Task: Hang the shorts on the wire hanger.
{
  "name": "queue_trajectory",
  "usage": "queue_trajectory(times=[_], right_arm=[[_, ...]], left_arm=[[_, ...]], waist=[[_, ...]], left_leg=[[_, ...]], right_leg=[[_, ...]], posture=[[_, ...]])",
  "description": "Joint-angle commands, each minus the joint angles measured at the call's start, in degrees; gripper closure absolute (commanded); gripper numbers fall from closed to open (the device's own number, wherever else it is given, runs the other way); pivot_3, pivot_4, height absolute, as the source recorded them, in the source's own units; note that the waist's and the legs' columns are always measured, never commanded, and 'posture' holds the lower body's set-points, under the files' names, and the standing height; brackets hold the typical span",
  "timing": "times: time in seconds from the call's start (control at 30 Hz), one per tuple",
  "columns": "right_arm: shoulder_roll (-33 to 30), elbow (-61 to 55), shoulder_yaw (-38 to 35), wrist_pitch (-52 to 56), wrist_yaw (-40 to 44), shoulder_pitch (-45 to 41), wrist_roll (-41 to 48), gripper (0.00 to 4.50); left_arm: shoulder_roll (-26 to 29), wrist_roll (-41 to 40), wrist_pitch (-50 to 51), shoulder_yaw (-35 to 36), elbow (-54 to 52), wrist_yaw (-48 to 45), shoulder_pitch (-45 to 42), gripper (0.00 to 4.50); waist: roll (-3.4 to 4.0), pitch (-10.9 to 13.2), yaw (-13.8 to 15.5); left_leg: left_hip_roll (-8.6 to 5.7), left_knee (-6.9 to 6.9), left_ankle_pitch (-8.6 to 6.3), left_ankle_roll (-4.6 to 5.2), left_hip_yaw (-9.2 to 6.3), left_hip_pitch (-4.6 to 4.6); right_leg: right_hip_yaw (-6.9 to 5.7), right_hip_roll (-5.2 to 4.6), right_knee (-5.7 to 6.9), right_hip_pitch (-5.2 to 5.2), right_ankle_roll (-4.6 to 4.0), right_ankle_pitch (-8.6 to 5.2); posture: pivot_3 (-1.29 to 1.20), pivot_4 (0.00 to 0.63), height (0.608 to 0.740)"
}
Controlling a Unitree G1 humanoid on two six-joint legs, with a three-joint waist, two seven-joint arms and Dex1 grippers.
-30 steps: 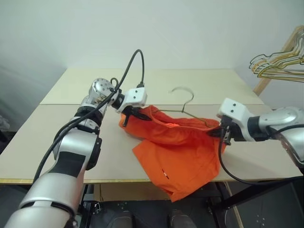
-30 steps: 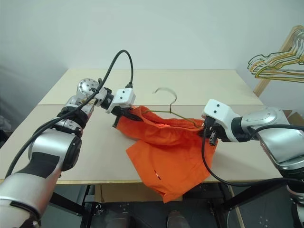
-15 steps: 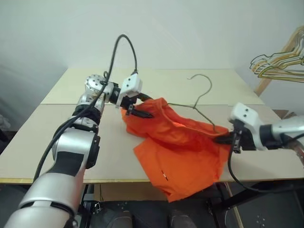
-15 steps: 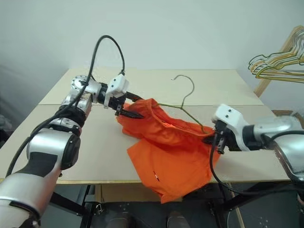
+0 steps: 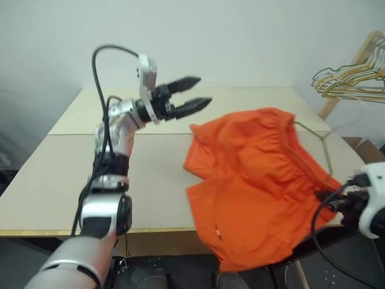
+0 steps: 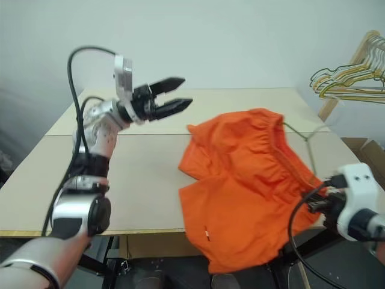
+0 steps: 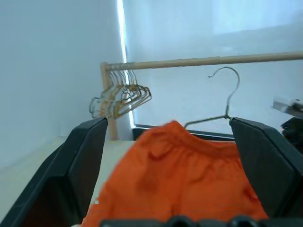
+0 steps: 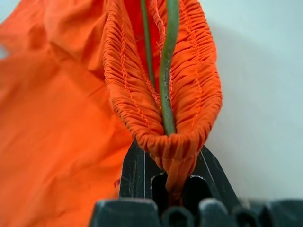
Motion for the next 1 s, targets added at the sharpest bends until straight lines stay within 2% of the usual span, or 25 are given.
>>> queue_trajectory(times=[0.03, 0.23, 0.37, 0.57, 0.8, 1.0], right_arm=[[1.6, -0.1, -6.3, 0.4, -8.1, -2.6, 0.1, 4.5], [1.0, 9.5, -11.7, 0.4, -23.7, -10.9, 0.8, 4.5], [-3.9, 18.9, -13.8, 0.4, -33.3, -17.5, 2.4, 4.5], [-10.2, 35.0, -19.7, 0.4, -50.5, -31.9, 7.8, 4.5], [-14.0, 46.6, -22.4, 0.4, -64.9, -38.0, 11.1, 4.5], [-12.7, 51.0, -25.7, 0.4, -75.2, -40.7, 13.6, 4.5]], left_arm=[[-0.7, -6.0, 7.2, -1.5, -13.4, 4.0, 1.6, 0.03], [-0.9, -8.1, 8.5, -4.2, -16.8, 5.1, 3.5, 0.03], [-0.4, -8.1, 7.4, -5.1, -15.3, 4.1, 2.7, 0.03], [0.4, -7.5, 5.7, -5.9, -14.0, 3.1, 2.1, 0.03], [0.9, -7.4, 4.8, -6.6, -13.5, 2.7, 1.8, 0.03], [1.3, -7.5, 4.3, -6.9, -13.5, 2.7, 1.8, 0.03]], waist=[[0.0, 0.0, -0.4], [0.36, -0.2, -1.2], [0.72, -0.4, -2.5], [1.0, -0.6, -4.4], [1.02, -0.6, -5.5], [1.09, -0.7, -6.1]], left_leg=[[0.0, 0.0, 0.0, 0.0, 0.01, 0.08], [-0.04, -0.29, -0.02, -0.02, 0.11, 1.15], [-0.06, -0.69, -0.02, -0.02, 0.15, 1.46], [-0.07, -1.13, -0.02, -0.01, 0.14, 1.79], [-0.1, -1.44, -0.01, -0.01, 0.26, 2.0], [-0.1, -1.55, -0.01, -0.01, 0.32, 2.02]], right_leg=[[0.0, 0.0, -0.02, 0.08, -0.01, 0.01], [0.03, -0.03, -0.42, 1.16, 0.36, -0.3], [0.08, -0.03, -0.68, 1.44, 0.27, -0.37], [0.11, -0.04, -1.05, 1.76, 0.25, -0.39], [0.26, -0.07, -1.23, 1.89, 0.24, -0.43], [0.33, -0.08, -1.34, 1.89, 0.27, -0.44]], posture=[[-0.12, 0.0, 0.74], [-0.15, 0.0, 0.74], [-0.16, 0.0, 0.74], [-0.15, 0.0, 0.74], [-0.16, 0.0, 0.74], [-0.15, 0.0, 0.74]])
